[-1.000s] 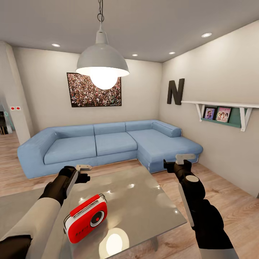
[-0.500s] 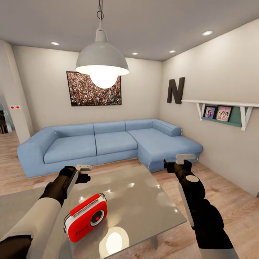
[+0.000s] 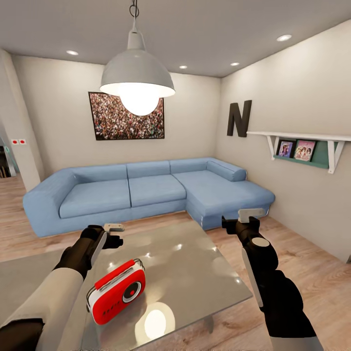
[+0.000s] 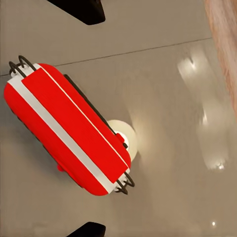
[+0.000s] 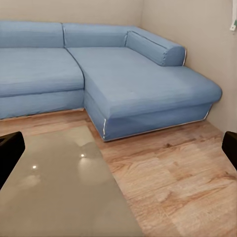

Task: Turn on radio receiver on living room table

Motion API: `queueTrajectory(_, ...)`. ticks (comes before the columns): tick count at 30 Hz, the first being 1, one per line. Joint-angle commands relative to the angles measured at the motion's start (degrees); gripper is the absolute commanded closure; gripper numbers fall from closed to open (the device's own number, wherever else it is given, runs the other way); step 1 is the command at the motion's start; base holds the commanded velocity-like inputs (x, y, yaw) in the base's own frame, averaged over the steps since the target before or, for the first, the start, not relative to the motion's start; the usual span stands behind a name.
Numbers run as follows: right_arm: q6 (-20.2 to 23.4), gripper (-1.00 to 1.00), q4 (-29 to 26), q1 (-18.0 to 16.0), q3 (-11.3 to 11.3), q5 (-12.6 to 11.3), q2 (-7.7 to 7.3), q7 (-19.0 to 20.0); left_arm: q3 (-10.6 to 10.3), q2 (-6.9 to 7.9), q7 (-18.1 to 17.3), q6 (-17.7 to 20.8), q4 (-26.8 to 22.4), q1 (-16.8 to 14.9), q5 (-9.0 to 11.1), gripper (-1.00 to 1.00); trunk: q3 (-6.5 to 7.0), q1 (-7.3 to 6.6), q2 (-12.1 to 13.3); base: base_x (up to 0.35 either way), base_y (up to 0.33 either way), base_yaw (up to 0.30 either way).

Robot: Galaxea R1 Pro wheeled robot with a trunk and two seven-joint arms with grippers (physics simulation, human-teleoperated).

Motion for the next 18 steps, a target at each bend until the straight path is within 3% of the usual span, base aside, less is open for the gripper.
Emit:
queueTrajectory(1, 0.0, -1.0, 0.0, 0.0, 0.0, 0.0, 0.0, 0.0, 0.0, 0.0, 0.0, 0.0, 0.0, 0.0, 0.0, -1.0, -0.09, 0.0, 0.0, 0.0, 0.0, 0.0)
queueTrajectory(8, 0.0, -1.0, 0.0, 0.0, 0.0, 0.0, 0.0, 0.0, 0.0, 0.0, 0.0, 0.0, 0.0, 0.0, 0.0, -1.0, -0.34, 0.0, 0.0, 0.029, 0.003, 0.0)
queueTrajectory(18, 0.0, -1.0, 0.0, 0.0, 0.0, 0.0, 0.0, 0.0, 0.0, 0.0, 0.0, 0.0, 0.0, 0.0, 0.0, -1.0, -0.36, 0.0, 0.0, 0.242, 0.096, 0.0)
